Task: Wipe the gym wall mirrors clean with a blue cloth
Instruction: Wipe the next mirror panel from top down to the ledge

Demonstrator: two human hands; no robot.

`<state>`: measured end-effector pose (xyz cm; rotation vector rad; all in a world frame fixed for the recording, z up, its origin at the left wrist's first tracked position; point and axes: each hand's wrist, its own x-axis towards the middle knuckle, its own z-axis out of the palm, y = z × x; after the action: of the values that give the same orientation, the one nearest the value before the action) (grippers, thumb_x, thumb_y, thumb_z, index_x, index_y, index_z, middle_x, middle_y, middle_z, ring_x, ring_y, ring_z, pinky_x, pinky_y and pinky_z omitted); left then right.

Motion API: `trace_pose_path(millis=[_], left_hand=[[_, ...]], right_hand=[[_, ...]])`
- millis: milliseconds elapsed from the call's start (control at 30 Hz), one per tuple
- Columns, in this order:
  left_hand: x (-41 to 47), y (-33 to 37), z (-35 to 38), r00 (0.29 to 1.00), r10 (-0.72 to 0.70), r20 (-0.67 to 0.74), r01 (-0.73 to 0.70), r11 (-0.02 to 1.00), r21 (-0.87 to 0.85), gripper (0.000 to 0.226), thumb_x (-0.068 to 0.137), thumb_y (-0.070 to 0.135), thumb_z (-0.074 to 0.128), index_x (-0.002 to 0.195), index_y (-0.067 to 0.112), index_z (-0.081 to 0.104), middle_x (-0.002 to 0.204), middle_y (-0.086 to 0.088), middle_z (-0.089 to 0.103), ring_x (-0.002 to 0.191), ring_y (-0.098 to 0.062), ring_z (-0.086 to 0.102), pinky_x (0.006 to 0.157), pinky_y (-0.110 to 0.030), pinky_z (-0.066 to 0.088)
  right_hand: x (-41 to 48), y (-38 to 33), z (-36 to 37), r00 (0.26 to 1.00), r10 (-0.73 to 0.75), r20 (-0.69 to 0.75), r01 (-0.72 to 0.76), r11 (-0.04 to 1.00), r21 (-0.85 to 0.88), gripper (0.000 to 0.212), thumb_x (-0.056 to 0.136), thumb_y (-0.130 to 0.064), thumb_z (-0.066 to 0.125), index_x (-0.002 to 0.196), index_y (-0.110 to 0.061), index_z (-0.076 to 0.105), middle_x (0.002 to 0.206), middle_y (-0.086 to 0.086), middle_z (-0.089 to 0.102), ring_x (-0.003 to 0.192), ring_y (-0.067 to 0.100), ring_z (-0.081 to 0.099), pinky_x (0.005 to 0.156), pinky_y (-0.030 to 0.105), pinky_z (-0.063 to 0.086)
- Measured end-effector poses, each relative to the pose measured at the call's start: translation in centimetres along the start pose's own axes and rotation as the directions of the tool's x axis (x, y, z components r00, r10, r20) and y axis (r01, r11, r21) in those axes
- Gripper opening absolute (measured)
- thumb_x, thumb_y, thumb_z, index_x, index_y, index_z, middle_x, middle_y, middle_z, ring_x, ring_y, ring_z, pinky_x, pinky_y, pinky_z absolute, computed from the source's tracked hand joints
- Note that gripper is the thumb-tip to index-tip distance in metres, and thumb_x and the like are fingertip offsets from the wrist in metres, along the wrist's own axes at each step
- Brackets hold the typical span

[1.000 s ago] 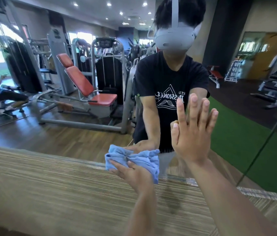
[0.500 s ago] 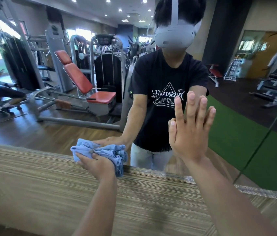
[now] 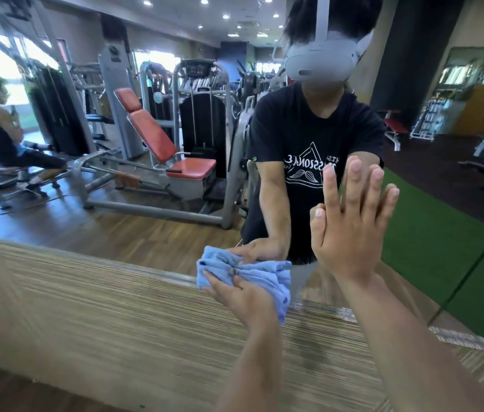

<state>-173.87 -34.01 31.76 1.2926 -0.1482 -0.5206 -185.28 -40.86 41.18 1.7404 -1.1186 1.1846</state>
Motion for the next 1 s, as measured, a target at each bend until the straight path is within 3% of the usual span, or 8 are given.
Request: trace_pose_path(millis=[167, 300, 467, 600, 700, 867, 1000], left_hand=[[7.3, 1.0, -2.8, 0.983, 0.134, -0.125, -0.132, 0.991, 0.026, 0.059, 0.105, 0.012, 0.043, 0.16, 0.021, 0.022, 0.163, -0.02, 0.019, 0.148, -0.034, 0.029, 0.121, -0.048, 0.027], [10.6, 2.0, -4.4, 0.975, 0.163, -0.153, -0.163, 0.987, 0.017, 0.058, 0.107, 0.015, 0.04, 0.16, 0.027, 0.02, 0.16, -0.009, 0.026, 0.13, -0.017, 0.044, 0.112, -0.036, 0.039], [8.3, 1.5, -3.3, 0.975, 0.149, -0.165, -0.144, 0.989, 0.043, 0.059, 0.106, 0.015, 0.041, 0.159, 0.03, 0.019, 0.163, -0.012, 0.022, 0.146, -0.029, 0.035, 0.119, -0.048, 0.033], [1.8, 0.9, -1.6, 0.992, 0.118, -0.044, -0.114, 0.99, 0.081, 0.063, 0.106, 0.008, 0.04, 0.161, 0.023, 0.013, 0.167, -0.013, 0.01, 0.153, -0.027, 0.017, 0.124, -0.04, 0.019], [-1.3, 0.9, -1.2, 0.996, 0.057, 0.063, -0.063, 0.993, 0.098, 0.064, 0.108, 0.016, 0.038, 0.16, 0.034, 0.007, 0.169, -0.001, -0.004, 0.155, -0.019, 0.005, 0.122, -0.037, 0.017], [2.1, 1.1, -3.5, 0.99, 0.097, 0.099, -0.113, 0.979, 0.17, 0.061, 0.108, 0.019, 0.04, 0.16, 0.033, 0.013, 0.169, -0.002, 0.004, 0.155, -0.021, 0.008, 0.123, -0.04, 0.017], [9.0, 3.6, -6.2, 0.99, 0.137, -0.019, -0.132, 0.977, 0.169, 0.059, 0.108, 0.013, 0.041, 0.16, 0.018, 0.017, 0.166, -0.009, 0.016, 0.152, -0.026, 0.021, 0.118, -0.028, 0.017]], right_hand=[[-0.1, 0.1, -0.3, 1.0, 0.001, 0.009, -0.001, 0.999, 0.032, 0.062, 0.108, -0.034, 0.027, 0.165, -0.023, 0.007, 0.171, 0.003, -0.015, 0.158, 0.03, -0.011, 0.126, 0.059, 0.004], [0.0, -0.1, -0.5, 1.0, 0.01, 0.019, -0.01, 0.999, 0.032, 0.061, 0.108, -0.033, 0.026, 0.165, -0.022, 0.006, 0.171, 0.004, -0.015, 0.157, 0.031, -0.013, 0.126, 0.059, 0.003], [-0.1, -0.2, -0.3, 1.0, 0.017, 0.006, -0.017, 1.0, 0.016, 0.061, 0.108, -0.032, 0.026, 0.165, -0.022, 0.007, 0.171, 0.005, -0.014, 0.158, 0.032, -0.01, 0.126, 0.059, 0.002], [-0.1, -0.2, -0.1, 1.0, 0.019, 0.0, -0.019, 1.0, 0.002, 0.062, 0.107, -0.033, 0.028, 0.165, -0.022, 0.011, 0.172, 0.005, -0.012, 0.158, 0.032, -0.009, 0.126, 0.059, 0.003], [-0.2, 0.1, -0.1, 1.0, 0.012, -0.008, -0.012, 1.0, -0.007, 0.062, 0.107, -0.033, 0.029, 0.165, -0.022, 0.013, 0.172, 0.005, -0.01, 0.158, 0.032, -0.008, 0.126, 0.059, 0.004], [-0.1, 0.0, -0.4, 1.0, 0.017, -0.003, -0.017, 1.0, 0.008, 0.061, 0.108, -0.033, 0.028, 0.165, -0.023, 0.01, 0.172, 0.003, -0.013, 0.158, 0.03, -0.01, 0.127, 0.058, 0.004], [-0.1, -0.1, -0.3, 1.0, 0.018, 0.003, -0.018, 1.0, 0.008, 0.062, 0.107, -0.033, 0.028, 0.165, -0.023, 0.009, 0.172, 0.003, -0.013, 0.158, 0.03, -0.012, 0.126, 0.058, 0.003]])
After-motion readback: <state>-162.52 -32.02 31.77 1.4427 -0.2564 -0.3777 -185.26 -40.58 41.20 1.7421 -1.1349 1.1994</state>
